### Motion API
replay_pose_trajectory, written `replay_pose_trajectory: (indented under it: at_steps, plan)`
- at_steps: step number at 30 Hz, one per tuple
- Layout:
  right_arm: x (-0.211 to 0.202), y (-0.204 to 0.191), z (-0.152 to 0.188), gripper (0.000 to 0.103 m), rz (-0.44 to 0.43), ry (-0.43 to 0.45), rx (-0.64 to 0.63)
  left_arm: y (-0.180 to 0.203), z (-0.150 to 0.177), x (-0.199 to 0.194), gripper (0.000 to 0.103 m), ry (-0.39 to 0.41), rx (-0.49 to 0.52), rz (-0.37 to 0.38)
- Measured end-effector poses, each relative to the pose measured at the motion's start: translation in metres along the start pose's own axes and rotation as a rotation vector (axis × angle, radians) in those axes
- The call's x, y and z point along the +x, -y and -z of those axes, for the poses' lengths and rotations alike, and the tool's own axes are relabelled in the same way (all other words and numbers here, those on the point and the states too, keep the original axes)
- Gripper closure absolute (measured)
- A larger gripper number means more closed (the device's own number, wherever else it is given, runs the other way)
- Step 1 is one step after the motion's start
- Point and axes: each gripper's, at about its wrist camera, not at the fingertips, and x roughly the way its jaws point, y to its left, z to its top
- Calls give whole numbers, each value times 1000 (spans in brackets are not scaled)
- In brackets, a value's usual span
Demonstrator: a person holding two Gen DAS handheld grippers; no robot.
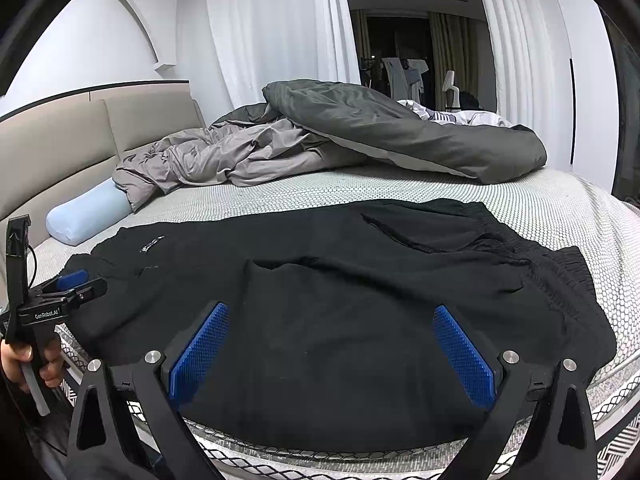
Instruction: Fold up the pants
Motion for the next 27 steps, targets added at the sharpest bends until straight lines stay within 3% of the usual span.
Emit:
replay_pose_trajectory:
  at_steps: [27]
  plan:
    - [-2,9,-2,0,31,0,32,-2,-1,0,1,3,-6,4]
